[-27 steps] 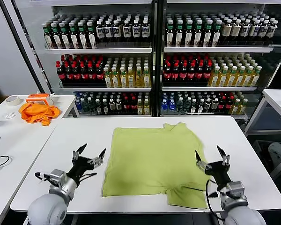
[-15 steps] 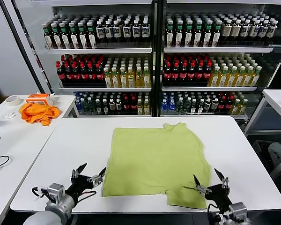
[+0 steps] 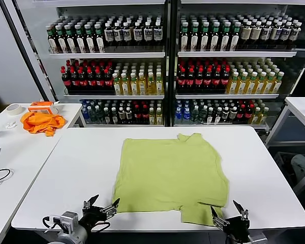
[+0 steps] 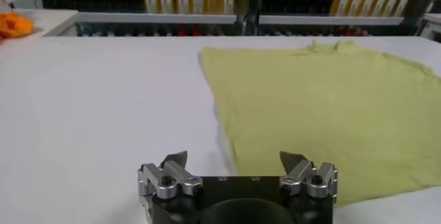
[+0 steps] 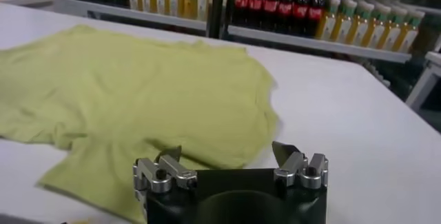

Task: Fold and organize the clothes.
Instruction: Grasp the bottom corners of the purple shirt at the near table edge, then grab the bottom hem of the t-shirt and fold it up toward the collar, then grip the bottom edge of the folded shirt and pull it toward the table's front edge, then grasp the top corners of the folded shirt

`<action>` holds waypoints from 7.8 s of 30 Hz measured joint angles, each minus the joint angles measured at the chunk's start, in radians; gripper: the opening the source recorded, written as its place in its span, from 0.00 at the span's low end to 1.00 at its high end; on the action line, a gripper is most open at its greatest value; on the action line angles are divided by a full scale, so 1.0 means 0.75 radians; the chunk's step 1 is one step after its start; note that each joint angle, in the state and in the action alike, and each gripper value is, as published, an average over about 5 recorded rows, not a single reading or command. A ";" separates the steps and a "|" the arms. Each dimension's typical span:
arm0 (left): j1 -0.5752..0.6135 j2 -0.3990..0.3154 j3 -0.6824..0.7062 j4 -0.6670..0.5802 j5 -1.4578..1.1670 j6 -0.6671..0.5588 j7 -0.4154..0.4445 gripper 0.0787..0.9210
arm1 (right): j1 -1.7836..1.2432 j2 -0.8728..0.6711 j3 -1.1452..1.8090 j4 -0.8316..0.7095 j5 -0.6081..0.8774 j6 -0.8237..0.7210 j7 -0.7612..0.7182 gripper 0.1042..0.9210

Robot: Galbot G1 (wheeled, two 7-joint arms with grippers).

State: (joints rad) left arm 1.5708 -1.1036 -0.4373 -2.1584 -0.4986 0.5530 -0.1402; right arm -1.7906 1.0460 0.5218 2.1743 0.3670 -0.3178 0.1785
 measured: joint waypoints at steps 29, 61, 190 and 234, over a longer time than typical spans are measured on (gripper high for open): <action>0.019 -0.011 0.152 0.043 0.099 -0.026 -0.156 0.46 | 0.083 0.031 -0.092 -0.067 0.148 -0.016 0.009 0.32; 0.179 0.074 -0.040 -0.140 0.060 -0.080 -0.042 0.00 | -0.200 -0.079 0.044 0.254 0.173 -0.049 -0.007 0.02; -0.268 0.139 0.103 0.220 -0.102 0.033 0.060 0.00 | 0.188 -0.056 0.000 -0.017 0.340 -0.230 0.026 0.02; -0.408 0.263 0.030 0.252 -0.207 -0.064 0.095 0.88 | 0.806 -0.107 -0.206 -0.160 0.502 -0.323 0.192 0.88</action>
State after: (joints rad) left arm 1.2651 -0.9062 -0.4145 -1.9693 -0.6539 0.5051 -0.0691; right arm -1.1864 0.9661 0.3675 2.0540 0.7434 -0.5598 0.3222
